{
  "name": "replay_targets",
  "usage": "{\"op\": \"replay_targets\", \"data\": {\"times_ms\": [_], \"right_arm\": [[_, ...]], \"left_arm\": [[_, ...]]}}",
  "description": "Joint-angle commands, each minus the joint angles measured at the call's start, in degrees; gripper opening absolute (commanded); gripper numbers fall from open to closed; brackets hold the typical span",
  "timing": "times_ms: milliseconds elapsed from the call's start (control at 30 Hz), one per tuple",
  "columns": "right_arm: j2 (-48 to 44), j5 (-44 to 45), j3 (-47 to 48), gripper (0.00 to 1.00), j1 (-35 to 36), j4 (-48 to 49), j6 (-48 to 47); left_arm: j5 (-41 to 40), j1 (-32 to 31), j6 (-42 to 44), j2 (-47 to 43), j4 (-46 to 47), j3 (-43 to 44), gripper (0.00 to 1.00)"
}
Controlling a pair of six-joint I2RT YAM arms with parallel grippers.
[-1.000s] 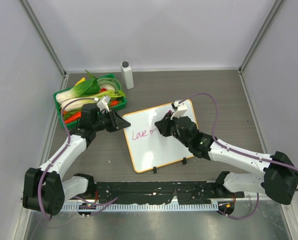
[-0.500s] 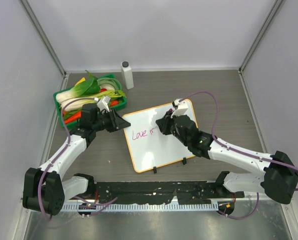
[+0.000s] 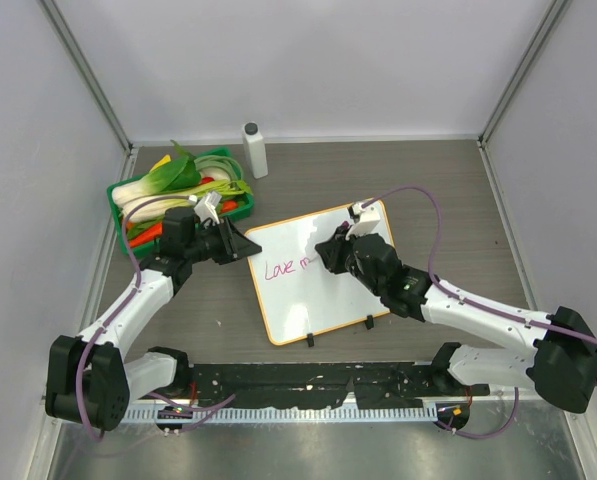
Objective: Write a sentence on the whiteboard
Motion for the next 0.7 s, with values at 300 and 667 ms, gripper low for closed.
{"op": "replay_targets", "data": {"times_ms": [300, 667], "right_arm": [[-3.02, -2.59, 1.62, 0.01, -0.23, -3.62, -1.12], [-6.1, -3.56, 4.0, 0.02, -0.23, -3.0, -0.42]], "left_arm": [[-1.8, -0.08, 1.97, -0.19, 0.38, 0.08, 0.08], [-1.89, 0.01, 2.41, -0.37, -0.49, 0.86, 0.4]]}}
